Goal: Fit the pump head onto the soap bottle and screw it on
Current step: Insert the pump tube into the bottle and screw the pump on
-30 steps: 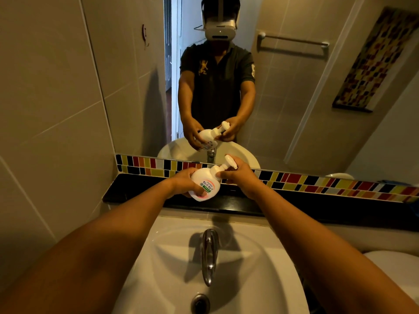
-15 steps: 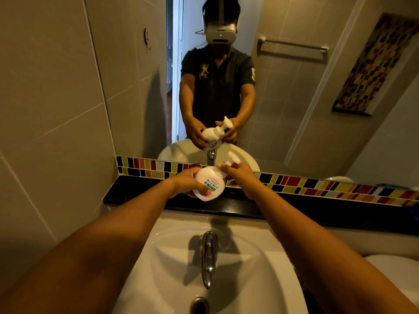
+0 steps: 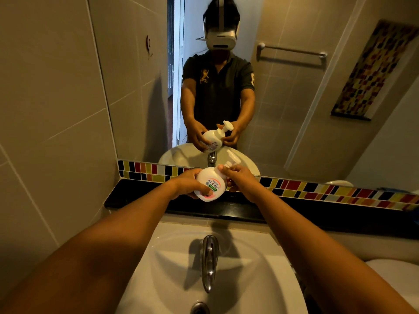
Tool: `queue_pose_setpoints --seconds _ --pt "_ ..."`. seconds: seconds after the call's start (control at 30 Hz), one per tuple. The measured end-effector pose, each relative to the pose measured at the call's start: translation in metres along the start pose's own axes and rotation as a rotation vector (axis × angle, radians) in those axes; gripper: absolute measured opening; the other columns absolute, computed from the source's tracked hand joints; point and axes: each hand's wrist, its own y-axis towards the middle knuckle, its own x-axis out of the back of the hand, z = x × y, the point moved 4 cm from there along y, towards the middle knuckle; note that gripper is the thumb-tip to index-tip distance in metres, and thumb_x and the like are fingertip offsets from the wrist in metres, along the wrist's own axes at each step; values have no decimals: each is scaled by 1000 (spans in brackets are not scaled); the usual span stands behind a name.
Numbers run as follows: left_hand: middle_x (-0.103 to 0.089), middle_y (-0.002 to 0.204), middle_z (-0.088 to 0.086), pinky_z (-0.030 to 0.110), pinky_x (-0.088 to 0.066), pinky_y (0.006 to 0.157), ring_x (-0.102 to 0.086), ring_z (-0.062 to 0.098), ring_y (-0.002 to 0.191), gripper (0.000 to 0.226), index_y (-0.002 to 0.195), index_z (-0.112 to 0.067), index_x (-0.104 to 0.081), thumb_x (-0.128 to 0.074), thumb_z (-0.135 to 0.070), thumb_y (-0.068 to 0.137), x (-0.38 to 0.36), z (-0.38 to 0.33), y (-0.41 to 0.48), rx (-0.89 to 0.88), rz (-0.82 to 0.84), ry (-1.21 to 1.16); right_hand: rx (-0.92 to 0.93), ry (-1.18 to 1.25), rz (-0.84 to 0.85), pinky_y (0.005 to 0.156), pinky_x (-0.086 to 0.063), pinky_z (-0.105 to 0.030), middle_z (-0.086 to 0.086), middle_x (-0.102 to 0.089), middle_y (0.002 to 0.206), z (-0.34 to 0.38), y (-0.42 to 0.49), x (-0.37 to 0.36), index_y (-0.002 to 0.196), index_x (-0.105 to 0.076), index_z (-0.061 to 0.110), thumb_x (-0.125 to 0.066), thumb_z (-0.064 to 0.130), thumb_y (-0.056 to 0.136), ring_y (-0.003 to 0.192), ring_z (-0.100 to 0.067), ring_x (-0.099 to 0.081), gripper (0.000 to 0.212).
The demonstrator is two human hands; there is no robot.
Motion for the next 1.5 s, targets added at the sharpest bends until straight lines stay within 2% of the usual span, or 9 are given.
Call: queue_pose_setpoints --seconds 0.13,0.3,0.53,0.6,0.7,0.8,1.07,1.33,1.5 --pt "-65 120 7 42 -59 85 -63 26 109 59 126 -18 -54 -81 -14 73 3 -1 0 -6 5 7 -32 82 53 75 -51 -34 -12 -65 112 -3 1 1 127 -53 15 -65 38 88 98 -28 -63 47" --pt "-65 116 4 35 -60 77 -63 22 105 55 123 -19 -54 -80 -12 75 2 -2 -1 -12 7 11 -41 141 50 87 -56 -40 -18 -66 115 -7 2 8 120 -58 9 -66 21 88 103 -34 -65 35" --pt "-64 113 2 33 -60 74 -63 21 103 54 120 -22 -53 -80 -13 74 -2 -3 0 -9 16 45 -38 110 4 68 -54 -30 -10 -71 92 -5 1 4 112 -63 7 -71 38 84 80 -23 -65 43" --pt "-64 114 2 32 -60 73 -63 21 103 55 121 -22 -53 -81 -14 74 -2 -2 1 -5 14 43 -44 113 24 69 -53 -30 -10 -69 97 -4 0 4 116 -60 9 -70 38 86 85 -23 -65 43" --pt "-64 114 3 31 -59 71 -62 22 104 54 120 -22 -53 -80 -13 74 0 -1 0 -3 10 45 -86 142 89 75 -53 -33 -17 -65 115 -4 1 5 128 -53 11 -70 24 85 101 -31 -63 48" --pt "-64 114 3 31 -59 71 -63 23 105 55 122 -20 -53 -80 -13 74 1 -1 0 5 3 51 -142 196 101 74 -55 -33 -17 -63 113 -5 1 7 126 -55 8 -68 10 84 97 -29 -62 44" --pt "-64 111 2 32 -59 73 -63 20 100 52 118 -21 -54 -81 -14 74 -2 -1 2 2 8 60 -156 98 65 63 -53 -29 -17 -66 96 -9 3 4 108 -62 6 -72 45 82 76 -24 -60 48" --pt "-64 115 4 33 -59 74 -62 24 107 55 122 -21 -53 -80 -14 74 -1 1 4 6 -8 43 -162 228 105 66 -53 -31 -16 -65 103 -7 -1 7 123 -55 8 -64 17 90 80 -23 -61 36" --pt "-64 118 5 36 -60 78 -62 25 108 58 124 -20 -53 -81 -16 73 -6 1 5 4 -1 72 -163 168 58 62 -53 -29 -12 -68 89 -13 0 6 111 -63 5 -73 36 84 70 -19 -62 42"
